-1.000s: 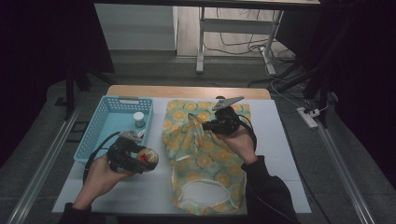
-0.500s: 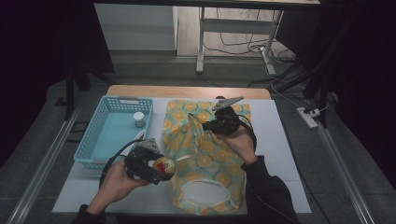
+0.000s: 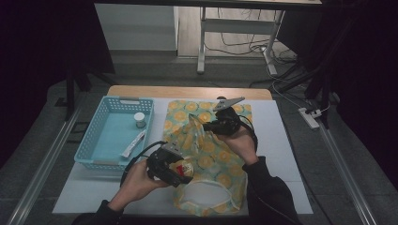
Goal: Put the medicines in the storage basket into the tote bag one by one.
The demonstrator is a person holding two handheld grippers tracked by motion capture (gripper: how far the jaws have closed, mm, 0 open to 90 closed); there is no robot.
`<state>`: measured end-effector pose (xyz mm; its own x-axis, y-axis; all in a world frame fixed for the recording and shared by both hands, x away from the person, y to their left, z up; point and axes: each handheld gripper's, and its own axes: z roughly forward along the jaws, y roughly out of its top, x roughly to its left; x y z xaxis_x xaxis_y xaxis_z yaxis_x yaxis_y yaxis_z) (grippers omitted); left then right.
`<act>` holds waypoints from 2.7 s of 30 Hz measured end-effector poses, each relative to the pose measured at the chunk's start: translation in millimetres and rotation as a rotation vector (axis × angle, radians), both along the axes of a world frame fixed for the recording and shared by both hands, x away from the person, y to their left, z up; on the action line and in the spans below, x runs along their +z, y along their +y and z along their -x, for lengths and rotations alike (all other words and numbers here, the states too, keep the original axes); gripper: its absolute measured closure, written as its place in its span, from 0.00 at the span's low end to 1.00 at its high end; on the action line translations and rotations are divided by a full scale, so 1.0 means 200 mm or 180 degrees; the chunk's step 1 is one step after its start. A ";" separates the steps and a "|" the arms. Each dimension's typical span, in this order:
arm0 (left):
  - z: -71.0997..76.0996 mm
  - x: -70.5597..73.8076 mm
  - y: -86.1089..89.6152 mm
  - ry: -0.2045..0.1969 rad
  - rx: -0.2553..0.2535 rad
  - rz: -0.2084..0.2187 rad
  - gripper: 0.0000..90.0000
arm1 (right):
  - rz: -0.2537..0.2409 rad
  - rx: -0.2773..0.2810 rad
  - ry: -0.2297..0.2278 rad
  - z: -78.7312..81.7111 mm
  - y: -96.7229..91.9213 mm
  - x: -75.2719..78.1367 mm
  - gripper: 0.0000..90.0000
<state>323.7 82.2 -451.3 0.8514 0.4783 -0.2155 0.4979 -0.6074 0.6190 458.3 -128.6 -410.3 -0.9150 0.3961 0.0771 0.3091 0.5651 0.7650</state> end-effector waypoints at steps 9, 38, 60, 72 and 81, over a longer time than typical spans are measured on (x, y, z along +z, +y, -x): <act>-0.05 -0.04 -0.14 -0.0044 -0.0130 -0.0054 0.22 | 0.0002 -0.0013 0.0005 0.00 0.00 -0.01 1.00; -0.41 -0.25 -0.19 -0.0065 0.0443 -0.0201 0.22 | 0.0084 -0.0053 0.0032 -0.03 0.02 -0.07 1.00; -0.53 -0.33 -0.23 -0.0132 0.0552 -0.0230 0.22 | 0.0137 -0.0128 0.0049 -0.06 0.01 -0.11 1.00; -0.49 -0.29 -0.21 -0.0153 0.0466 -0.0183 0.14 | 0.0121 -0.0137 0.0049 -0.06 0.00 -0.11 1.00; -0.40 -0.20 -0.12 -0.0052 0.0375 0.0019 0.09 | 0.0104 -0.0124 0.0054 -0.06 0.00 -0.10 1.00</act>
